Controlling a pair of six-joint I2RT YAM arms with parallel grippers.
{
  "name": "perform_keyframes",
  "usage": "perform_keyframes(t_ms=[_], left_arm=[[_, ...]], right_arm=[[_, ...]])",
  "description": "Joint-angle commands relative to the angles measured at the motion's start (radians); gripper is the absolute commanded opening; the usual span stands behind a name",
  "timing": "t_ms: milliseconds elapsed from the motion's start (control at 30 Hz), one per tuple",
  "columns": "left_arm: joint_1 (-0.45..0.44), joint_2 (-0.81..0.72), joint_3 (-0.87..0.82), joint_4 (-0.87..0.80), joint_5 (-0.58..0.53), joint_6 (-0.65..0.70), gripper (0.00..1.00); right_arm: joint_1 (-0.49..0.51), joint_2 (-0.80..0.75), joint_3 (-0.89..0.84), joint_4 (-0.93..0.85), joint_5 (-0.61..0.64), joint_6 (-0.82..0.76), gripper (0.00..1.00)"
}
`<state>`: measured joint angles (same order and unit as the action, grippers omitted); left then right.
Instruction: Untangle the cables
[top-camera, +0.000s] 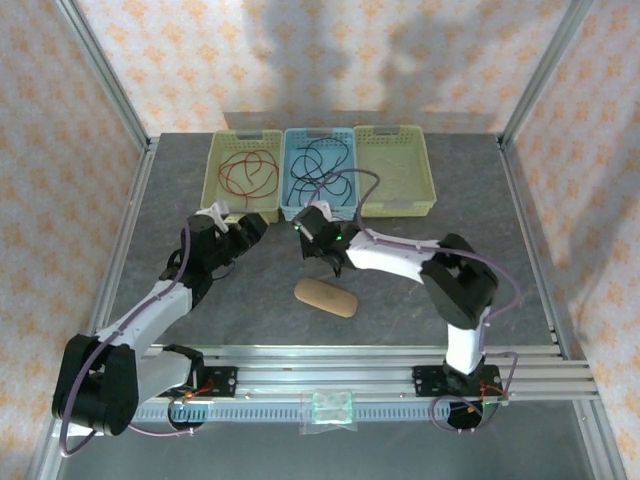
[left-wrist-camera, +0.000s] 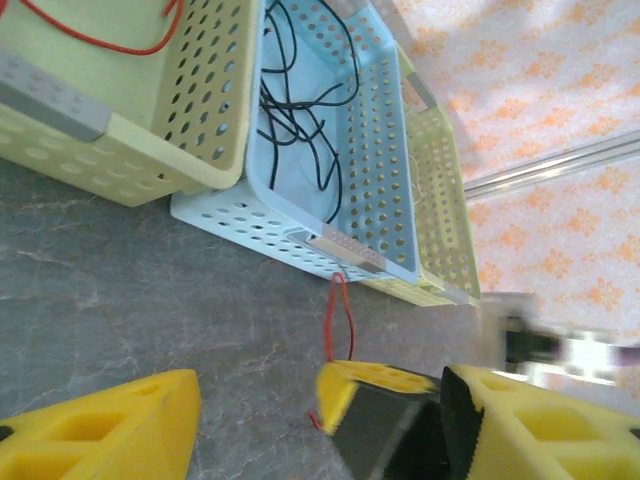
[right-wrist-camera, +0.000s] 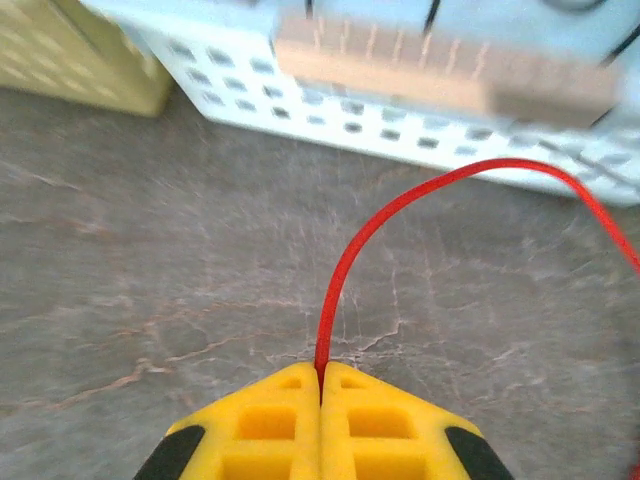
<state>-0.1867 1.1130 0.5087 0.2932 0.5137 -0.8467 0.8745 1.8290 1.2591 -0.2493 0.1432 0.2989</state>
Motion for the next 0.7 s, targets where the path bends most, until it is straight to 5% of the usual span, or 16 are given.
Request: perform_keyframes(t_ms=[0,333,667], left_arm=[[-0.028,0.02,0.047,0.1,-0.04,0.057,0.68],[-0.103,0.088,0.066,0.302,-0.063,0.344,0.97],[-0.161,0.21,0.167,0.338,0.069,0.604,0.97]], right_arm=[[-0.024,-0.134,-0.04,-0.023,-0.025,-0.064,0.0],[-0.155,-0.405,-0.117,-0.056,-0.304,-0.238,0.0],[-0.26,-0.474,-0.089,-0.1,-0.588,-0.321,0.0]])
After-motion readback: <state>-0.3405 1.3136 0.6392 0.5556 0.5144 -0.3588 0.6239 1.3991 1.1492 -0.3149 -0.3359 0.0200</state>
